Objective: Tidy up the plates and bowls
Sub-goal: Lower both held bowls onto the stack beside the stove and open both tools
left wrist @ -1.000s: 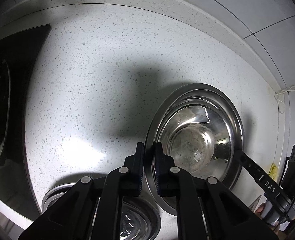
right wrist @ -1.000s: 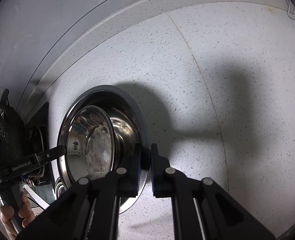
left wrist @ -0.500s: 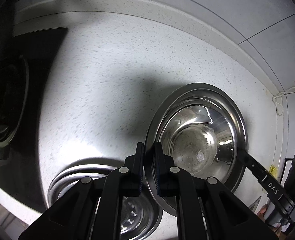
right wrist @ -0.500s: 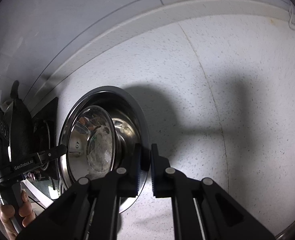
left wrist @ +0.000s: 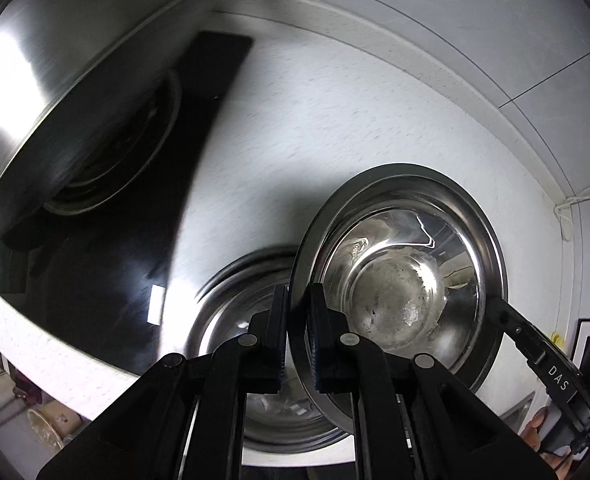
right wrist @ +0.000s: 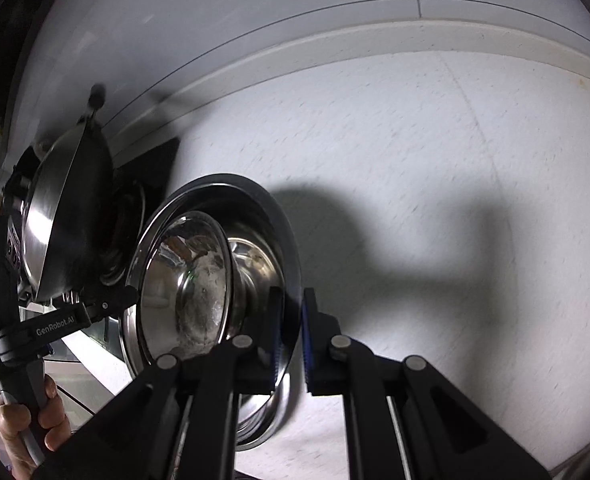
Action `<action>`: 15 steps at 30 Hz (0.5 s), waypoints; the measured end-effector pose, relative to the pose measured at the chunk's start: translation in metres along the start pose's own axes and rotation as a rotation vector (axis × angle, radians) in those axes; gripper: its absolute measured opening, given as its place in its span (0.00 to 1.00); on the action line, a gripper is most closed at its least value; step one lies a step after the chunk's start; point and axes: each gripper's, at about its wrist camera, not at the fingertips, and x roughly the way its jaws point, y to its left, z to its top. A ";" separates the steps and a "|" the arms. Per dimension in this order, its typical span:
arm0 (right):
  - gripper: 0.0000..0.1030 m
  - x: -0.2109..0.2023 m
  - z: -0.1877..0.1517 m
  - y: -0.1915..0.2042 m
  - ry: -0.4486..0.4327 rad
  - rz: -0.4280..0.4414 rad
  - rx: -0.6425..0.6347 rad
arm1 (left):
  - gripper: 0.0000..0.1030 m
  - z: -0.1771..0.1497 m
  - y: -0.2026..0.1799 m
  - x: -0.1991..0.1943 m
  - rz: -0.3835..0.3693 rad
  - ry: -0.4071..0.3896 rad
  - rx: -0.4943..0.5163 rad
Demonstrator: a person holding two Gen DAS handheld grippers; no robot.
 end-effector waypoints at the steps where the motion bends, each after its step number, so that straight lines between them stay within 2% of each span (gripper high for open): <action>1: 0.08 0.002 -0.007 0.008 -0.001 -0.004 0.000 | 0.07 -0.004 0.006 -0.001 0.006 0.001 0.007; 8: 0.08 0.026 -0.044 0.034 0.026 -0.025 0.007 | 0.07 -0.028 0.048 0.006 0.016 0.013 0.012; 15: 0.08 0.043 -0.064 0.036 0.022 -0.089 0.049 | 0.06 -0.044 0.048 0.020 0.035 0.026 0.112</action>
